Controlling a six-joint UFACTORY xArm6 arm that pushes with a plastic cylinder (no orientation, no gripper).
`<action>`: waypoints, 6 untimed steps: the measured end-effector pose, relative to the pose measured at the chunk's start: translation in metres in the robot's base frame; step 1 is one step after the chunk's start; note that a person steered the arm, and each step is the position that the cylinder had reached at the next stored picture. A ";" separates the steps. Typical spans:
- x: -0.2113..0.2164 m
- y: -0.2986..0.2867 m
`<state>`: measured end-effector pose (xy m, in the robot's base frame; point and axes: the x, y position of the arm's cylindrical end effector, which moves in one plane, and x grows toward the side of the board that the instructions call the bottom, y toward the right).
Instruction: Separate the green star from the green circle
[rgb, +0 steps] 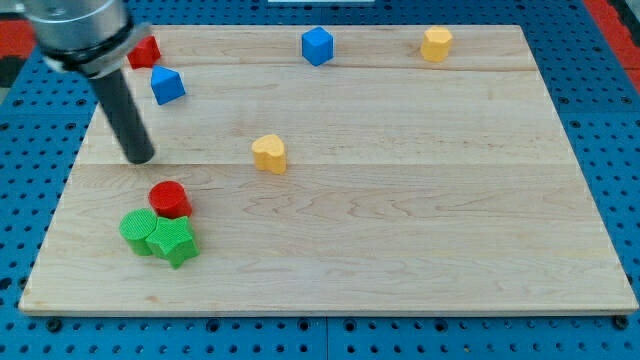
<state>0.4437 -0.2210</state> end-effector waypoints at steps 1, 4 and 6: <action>0.069 0.003; 0.136 0.038; 0.116 0.099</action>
